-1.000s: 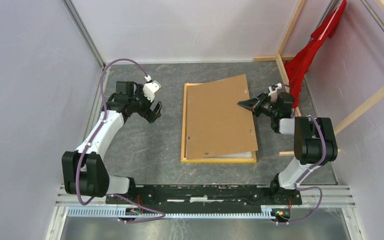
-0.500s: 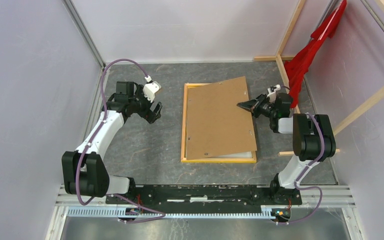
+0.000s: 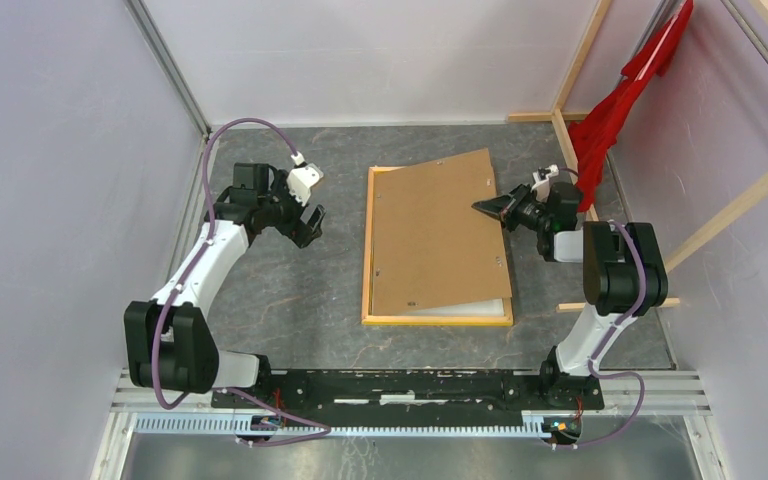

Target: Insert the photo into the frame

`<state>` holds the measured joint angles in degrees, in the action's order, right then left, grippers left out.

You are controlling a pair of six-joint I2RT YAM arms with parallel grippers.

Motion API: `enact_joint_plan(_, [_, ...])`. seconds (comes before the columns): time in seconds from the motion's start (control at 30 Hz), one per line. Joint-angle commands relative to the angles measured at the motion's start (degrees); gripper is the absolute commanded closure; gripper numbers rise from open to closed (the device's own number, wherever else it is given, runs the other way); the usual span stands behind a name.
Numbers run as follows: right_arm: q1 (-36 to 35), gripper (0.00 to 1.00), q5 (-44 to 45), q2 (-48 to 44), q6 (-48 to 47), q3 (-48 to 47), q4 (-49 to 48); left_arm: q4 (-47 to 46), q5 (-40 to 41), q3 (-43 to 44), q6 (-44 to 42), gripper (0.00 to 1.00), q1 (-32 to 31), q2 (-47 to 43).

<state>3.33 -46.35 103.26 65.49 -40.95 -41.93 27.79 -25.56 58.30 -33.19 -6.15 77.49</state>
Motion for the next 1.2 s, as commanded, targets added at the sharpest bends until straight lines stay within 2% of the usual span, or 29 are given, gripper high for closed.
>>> enact_joint_plan(0.0, [-0.5,1.0,-0.7,0.2,0.2,-2.6,-3.7,0.3,0.5,0.5,-2.8,0.0,-0.2,0.6])
enact_joint_plan(0.77, [-2.4,1.0,1.7,-0.3,-2.9,1.1,-7.4,0.3,0.8,0.0,-2.6,0.0,-0.2,1.5])
enact_joint_plan(0.93, [-2.7,1.0,2.9,0.3,-1.0,4.0,-11.9,0.3,0.7,-0.8,-2.6,0.0,-0.2,1.6])
enact_joint_plan(1.17, [-5.2,1.0,3.8,0.6,-5.6,2.2,-7.8,0.3,0.7,-0.9,-2.7,0.0,-0.2,1.6])
